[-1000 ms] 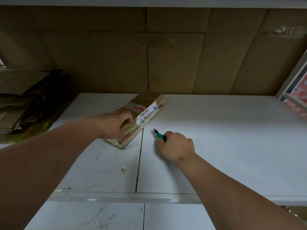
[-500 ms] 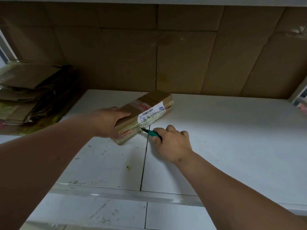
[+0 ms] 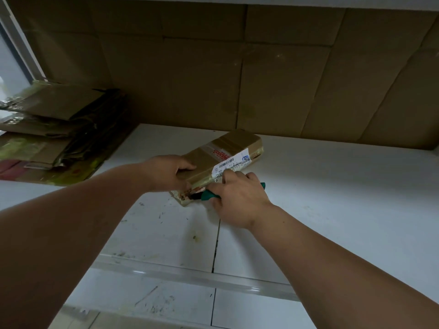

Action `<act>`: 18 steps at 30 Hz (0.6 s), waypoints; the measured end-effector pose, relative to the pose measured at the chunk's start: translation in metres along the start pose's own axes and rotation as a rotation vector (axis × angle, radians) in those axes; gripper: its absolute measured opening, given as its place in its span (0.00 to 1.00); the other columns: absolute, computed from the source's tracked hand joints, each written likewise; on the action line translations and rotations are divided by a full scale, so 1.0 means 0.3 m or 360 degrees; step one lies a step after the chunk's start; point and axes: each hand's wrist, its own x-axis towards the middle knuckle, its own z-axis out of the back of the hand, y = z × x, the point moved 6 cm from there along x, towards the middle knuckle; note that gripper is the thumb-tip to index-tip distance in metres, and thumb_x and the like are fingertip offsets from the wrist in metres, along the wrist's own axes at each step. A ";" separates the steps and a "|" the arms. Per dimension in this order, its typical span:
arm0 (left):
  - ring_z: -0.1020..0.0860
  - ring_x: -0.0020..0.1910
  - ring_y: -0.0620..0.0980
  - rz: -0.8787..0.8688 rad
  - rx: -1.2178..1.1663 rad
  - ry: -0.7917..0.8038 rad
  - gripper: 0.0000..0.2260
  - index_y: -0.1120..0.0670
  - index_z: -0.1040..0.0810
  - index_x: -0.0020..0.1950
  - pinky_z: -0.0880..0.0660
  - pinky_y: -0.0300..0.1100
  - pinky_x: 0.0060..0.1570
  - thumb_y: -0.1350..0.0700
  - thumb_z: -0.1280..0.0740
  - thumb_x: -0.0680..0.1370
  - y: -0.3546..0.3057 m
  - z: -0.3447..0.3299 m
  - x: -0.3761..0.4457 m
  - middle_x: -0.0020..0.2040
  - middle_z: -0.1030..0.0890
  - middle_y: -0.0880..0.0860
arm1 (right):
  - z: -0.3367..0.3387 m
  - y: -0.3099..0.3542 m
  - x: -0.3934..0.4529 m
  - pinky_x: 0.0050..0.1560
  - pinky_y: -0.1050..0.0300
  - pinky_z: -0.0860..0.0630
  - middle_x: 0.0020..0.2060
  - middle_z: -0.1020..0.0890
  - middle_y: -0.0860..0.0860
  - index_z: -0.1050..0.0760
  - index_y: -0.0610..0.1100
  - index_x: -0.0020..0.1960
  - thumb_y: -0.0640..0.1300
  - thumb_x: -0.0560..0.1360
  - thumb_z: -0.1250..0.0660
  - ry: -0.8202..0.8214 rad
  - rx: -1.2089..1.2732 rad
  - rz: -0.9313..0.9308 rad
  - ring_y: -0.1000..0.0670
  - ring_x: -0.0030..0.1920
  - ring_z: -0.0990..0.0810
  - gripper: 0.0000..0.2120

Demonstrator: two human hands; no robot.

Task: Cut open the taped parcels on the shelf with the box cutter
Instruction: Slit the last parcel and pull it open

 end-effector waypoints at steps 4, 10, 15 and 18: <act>0.30 0.61 0.46 -0.0028 0.0053 0.0022 0.25 0.44 0.35 0.76 0.34 0.39 0.56 0.47 0.34 0.79 -0.021 0.008 -0.002 0.71 0.30 0.48 | 0.017 0.011 0.016 0.55 0.46 0.34 0.53 0.27 0.48 0.26 0.59 0.65 0.55 0.78 0.43 0.0062 0.0003 0.0015 0.43 0.58 0.28 0.18; 0.30 0.65 0.48 -0.0050 0.0116 0.0059 0.22 0.43 0.33 0.75 0.35 0.39 0.59 0.46 0.36 0.80 -0.047 0.020 -0.004 0.71 0.30 0.49 | 0.025 0.052 0.052 0.49 0.49 0.34 0.50 0.29 0.49 0.23 0.57 0.62 0.54 0.78 0.43 0.0173 -0.0024 0.0061 0.44 0.55 0.27 0.16; 0.31 0.66 0.48 -0.0049 0.0120 0.0063 0.21 0.44 0.31 0.74 0.36 0.38 0.59 0.46 0.37 0.81 -0.050 0.019 0.002 0.71 0.30 0.49 | 0.029 0.061 0.064 0.44 0.51 0.35 0.48 0.28 0.48 0.22 0.54 0.59 0.53 0.77 0.42 0.0133 -0.0077 0.0075 0.44 0.51 0.26 0.15; 0.32 0.67 0.48 -0.0031 0.0150 0.0064 0.21 0.43 0.33 0.75 0.35 0.40 0.63 0.48 0.37 0.81 -0.046 0.014 0.008 0.72 0.31 0.48 | 0.034 0.040 0.058 0.42 0.53 0.38 0.44 0.32 0.49 0.21 0.53 0.57 0.53 0.77 0.43 0.0092 -0.0066 0.0050 0.46 0.45 0.31 0.15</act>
